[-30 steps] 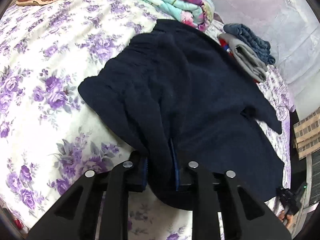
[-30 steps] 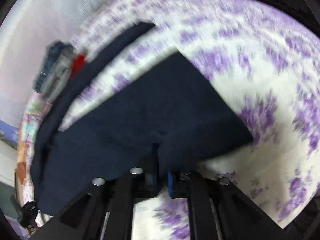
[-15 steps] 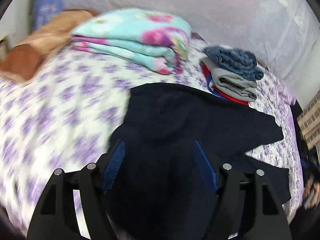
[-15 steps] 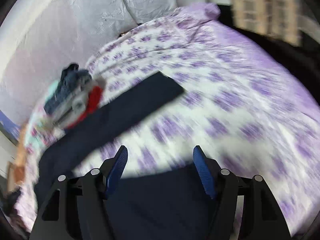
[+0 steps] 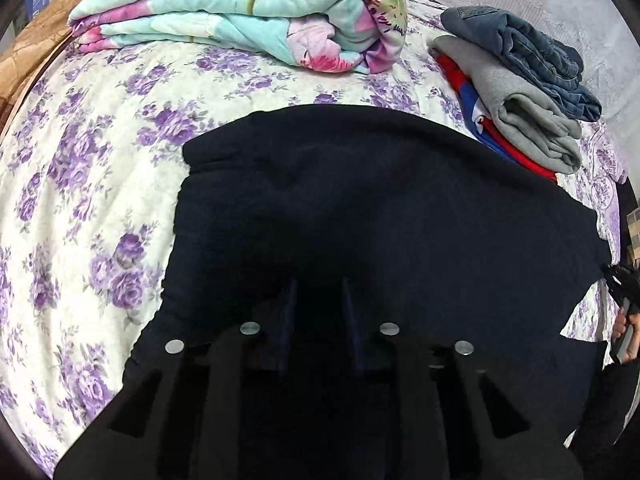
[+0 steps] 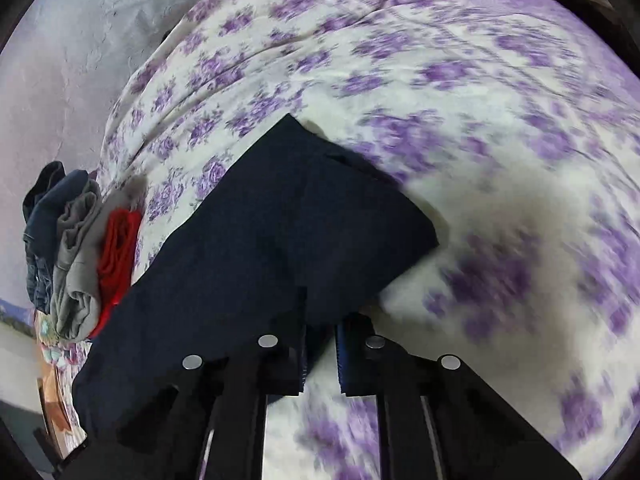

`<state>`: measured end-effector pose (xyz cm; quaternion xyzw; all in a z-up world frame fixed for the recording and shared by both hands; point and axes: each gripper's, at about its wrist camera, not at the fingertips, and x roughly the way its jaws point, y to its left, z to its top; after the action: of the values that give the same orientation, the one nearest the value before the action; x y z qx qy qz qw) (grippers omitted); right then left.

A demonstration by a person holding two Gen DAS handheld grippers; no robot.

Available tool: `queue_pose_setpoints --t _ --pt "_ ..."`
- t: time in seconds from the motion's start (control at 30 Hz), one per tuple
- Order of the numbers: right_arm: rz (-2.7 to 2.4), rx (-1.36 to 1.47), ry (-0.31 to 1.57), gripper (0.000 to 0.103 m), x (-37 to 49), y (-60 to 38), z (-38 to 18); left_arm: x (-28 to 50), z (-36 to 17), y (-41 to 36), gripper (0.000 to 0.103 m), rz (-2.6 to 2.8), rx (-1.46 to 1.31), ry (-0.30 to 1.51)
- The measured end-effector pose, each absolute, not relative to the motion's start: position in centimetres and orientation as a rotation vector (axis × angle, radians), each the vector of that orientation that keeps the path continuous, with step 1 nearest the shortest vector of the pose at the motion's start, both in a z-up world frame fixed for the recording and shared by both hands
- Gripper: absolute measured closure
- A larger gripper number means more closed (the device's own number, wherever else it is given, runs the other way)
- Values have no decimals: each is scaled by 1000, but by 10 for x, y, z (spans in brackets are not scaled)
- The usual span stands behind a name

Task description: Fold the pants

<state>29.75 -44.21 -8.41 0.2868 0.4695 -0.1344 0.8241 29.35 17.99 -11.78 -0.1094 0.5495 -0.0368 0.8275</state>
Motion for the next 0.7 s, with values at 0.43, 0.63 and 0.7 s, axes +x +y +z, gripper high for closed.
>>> queue_pose_setpoints --t 0.43,0.63,0.7 --pt "-347 328 1095 56 264 -409 -76 291 -96 193 84 -157 -197 1187" --pt "-237 263 971 48 193 -360 -35 308 -45 204 21 -177 15 1027" --pt "-198 269 966 48 169 -344 -32 331 -53 207 21 -220 38 1049"
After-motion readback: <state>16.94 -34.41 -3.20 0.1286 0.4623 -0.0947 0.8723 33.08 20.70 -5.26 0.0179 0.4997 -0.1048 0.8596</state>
